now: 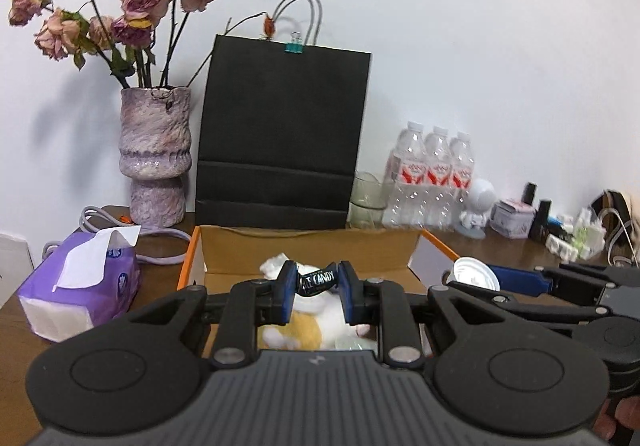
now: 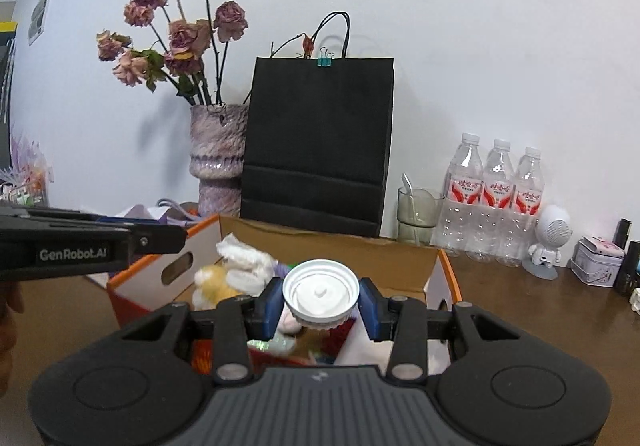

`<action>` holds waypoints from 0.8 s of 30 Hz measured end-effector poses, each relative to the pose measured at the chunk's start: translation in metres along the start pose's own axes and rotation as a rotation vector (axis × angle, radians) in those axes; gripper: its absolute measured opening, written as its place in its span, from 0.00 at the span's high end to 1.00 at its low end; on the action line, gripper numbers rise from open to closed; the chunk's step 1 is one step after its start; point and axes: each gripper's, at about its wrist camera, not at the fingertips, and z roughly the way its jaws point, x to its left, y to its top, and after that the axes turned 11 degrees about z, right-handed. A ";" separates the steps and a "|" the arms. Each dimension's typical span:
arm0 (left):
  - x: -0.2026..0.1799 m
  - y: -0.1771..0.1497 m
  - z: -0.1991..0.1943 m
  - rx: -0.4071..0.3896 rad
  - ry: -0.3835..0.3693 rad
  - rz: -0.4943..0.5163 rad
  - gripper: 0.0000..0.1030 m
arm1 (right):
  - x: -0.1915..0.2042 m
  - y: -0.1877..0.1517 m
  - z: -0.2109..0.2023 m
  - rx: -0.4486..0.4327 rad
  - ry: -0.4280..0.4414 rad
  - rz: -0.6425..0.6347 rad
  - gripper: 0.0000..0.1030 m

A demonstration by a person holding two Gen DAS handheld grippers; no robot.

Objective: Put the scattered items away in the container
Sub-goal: 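Carry candy wrapper and white cap into box and open both tools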

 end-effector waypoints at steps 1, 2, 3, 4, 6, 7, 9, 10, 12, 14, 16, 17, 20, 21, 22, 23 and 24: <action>0.003 0.001 0.006 0.004 0.003 -0.010 0.78 | -0.002 0.003 0.006 0.007 0.001 0.011 0.62; 0.006 0.002 0.011 0.008 0.006 -0.020 0.78 | -0.004 0.007 0.012 0.014 0.001 0.023 0.62; 0.009 0.004 0.017 0.012 0.009 -0.029 0.78 | -0.006 0.009 0.017 0.018 0.000 0.035 0.62; 0.011 0.005 0.024 0.017 0.014 -0.035 0.78 | -0.008 0.012 0.023 0.020 -0.001 0.043 0.62; 0.016 0.007 0.036 0.028 0.022 -0.043 0.78 | -0.011 0.018 0.036 0.021 -0.008 0.052 0.62; 0.018 0.007 0.042 0.033 0.024 -0.044 0.78 | -0.013 0.021 0.043 0.025 -0.013 0.061 0.62; 0.020 0.007 0.054 0.050 0.027 -0.042 0.78 | -0.018 0.024 0.057 0.038 -0.017 0.077 0.62; 0.021 0.006 0.059 0.059 0.028 -0.041 0.78 | -0.020 0.024 0.065 0.046 -0.020 0.081 0.62; 0.023 0.004 0.070 0.084 0.037 -0.046 0.76 | -0.023 0.024 0.078 0.067 -0.026 0.083 0.62; 0.026 0.001 0.078 0.108 0.052 -0.060 0.44 | -0.027 0.021 0.090 0.097 -0.028 0.080 0.61; 0.027 -0.001 0.083 0.132 0.069 -0.065 0.00 | -0.031 0.019 0.101 0.139 -0.035 0.083 0.28; 0.027 -0.001 0.084 0.132 0.083 -0.065 0.00 | -0.033 0.017 0.105 0.154 -0.046 0.087 0.00; 0.028 -0.001 0.084 0.138 0.095 -0.054 0.00 | -0.035 0.016 0.109 0.167 -0.075 0.088 0.00; 0.028 -0.001 0.083 0.141 0.099 -0.056 0.00 | -0.036 0.016 0.109 0.168 -0.079 0.092 0.00; 0.028 -0.001 0.083 0.146 0.102 -0.058 0.00 | -0.038 0.016 0.109 0.169 -0.083 0.096 0.00; 0.028 -0.002 0.083 0.150 0.102 -0.060 0.00 | -0.038 0.016 0.109 0.171 -0.087 0.098 0.00; 0.028 -0.002 0.083 0.152 0.102 -0.062 0.00 | -0.039 0.017 0.108 0.171 -0.091 0.098 0.00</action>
